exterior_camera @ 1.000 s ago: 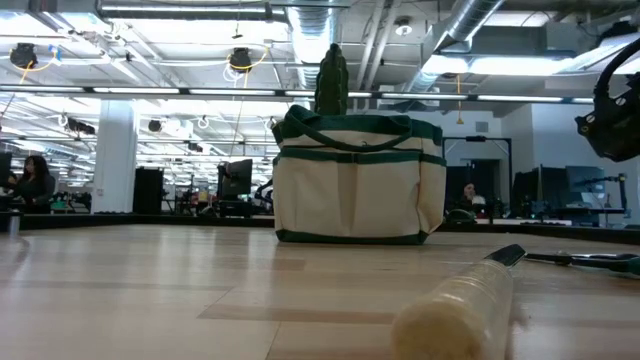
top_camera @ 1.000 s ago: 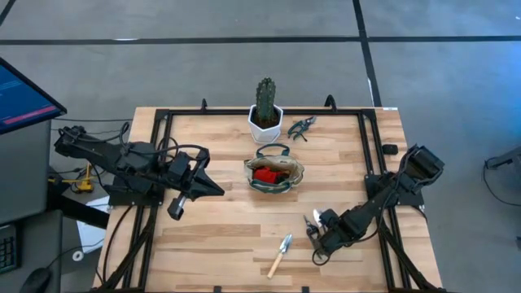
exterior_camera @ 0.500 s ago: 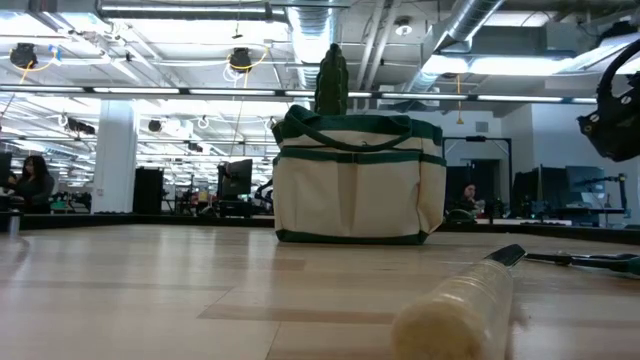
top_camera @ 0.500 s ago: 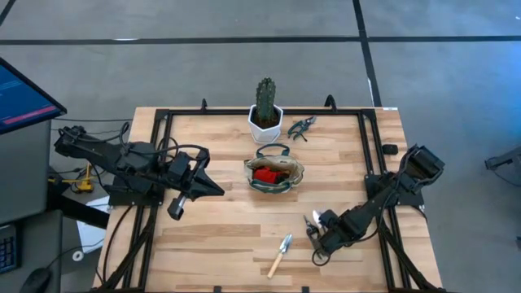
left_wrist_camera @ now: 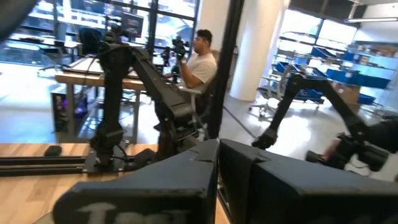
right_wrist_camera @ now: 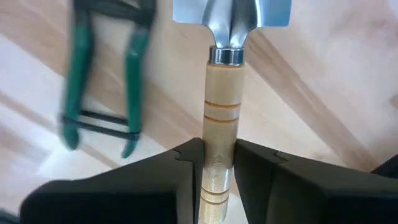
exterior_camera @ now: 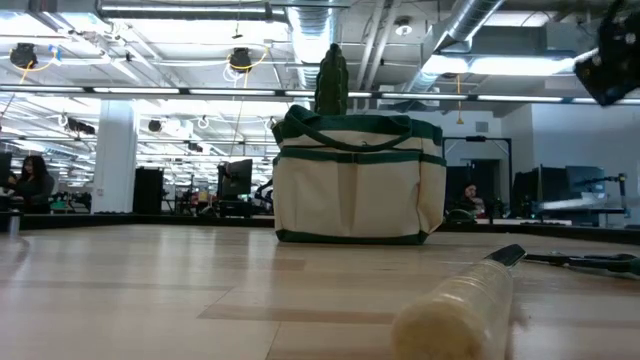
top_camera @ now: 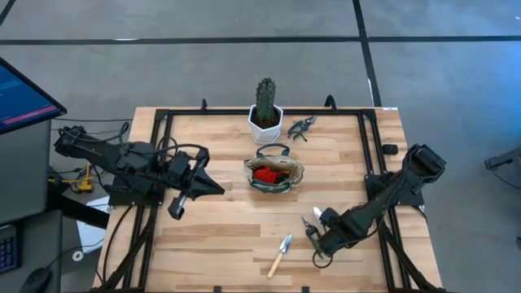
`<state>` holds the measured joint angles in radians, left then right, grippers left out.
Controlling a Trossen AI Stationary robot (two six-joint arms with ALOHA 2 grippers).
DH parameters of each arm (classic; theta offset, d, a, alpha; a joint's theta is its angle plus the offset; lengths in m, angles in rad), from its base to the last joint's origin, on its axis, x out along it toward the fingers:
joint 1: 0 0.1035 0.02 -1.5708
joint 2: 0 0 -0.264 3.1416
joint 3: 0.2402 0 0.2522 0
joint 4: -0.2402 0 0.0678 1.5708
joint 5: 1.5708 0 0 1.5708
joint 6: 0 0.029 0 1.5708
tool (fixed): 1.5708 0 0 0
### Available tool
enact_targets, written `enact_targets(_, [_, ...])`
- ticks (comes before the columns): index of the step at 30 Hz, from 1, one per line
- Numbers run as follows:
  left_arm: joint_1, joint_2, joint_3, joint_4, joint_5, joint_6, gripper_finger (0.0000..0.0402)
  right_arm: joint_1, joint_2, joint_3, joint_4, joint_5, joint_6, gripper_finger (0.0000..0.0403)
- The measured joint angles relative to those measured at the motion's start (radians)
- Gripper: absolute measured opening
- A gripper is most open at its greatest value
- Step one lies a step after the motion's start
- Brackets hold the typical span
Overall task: Pick & Place Garden tools in Gardening bag
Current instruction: Put the top brown trowel into the gardening bag
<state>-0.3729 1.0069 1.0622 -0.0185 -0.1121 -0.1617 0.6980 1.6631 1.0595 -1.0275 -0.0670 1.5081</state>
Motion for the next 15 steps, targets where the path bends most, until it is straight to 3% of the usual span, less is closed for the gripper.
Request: enact_targets(15, [0.006, -0.103, 0.001, 0.015, -0.234, -0.035, 0.0004, -0.009, -0.310, 0.064, 0.016, 0.442, -0.036, 0.0058])
